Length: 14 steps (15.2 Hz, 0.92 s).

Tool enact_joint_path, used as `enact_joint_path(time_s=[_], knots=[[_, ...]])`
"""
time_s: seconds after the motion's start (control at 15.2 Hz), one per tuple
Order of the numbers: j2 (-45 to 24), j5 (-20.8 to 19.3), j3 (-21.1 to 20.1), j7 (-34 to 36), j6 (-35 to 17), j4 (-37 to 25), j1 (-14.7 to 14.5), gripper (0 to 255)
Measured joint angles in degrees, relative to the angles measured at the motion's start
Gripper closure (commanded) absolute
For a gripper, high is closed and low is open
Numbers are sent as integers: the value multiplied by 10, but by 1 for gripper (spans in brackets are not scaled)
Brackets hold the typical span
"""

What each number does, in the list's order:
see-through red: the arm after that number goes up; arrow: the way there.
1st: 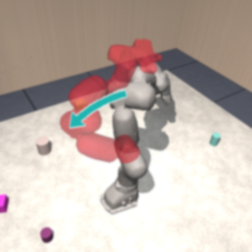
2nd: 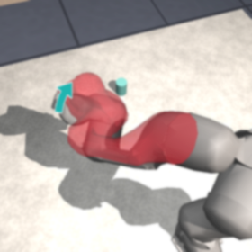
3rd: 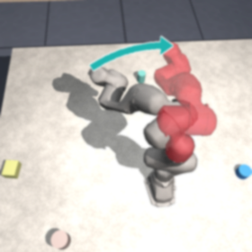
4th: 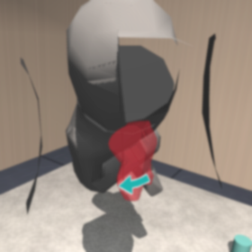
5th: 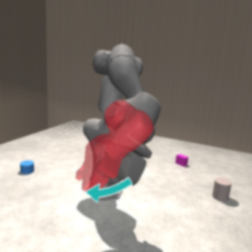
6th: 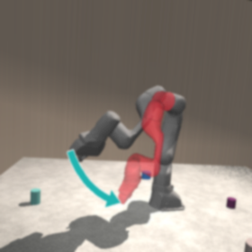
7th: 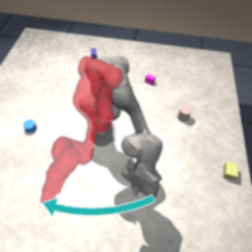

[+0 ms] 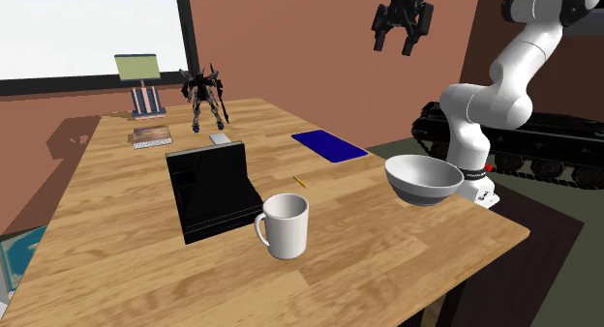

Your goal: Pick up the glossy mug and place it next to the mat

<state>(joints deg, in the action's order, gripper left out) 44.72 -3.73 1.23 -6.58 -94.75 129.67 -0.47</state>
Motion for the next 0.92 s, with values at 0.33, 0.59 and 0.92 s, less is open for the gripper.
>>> enact_joint_path(time_s=[0.33, 0.59, 0.92], knots=[[-46, 7, -13, 14, -44, 2, -6, 0], [-105, 12, -28, 30, -99, 4, -12, 0], [-198, 16, -50, 55, -164, -18, -21, 0]])
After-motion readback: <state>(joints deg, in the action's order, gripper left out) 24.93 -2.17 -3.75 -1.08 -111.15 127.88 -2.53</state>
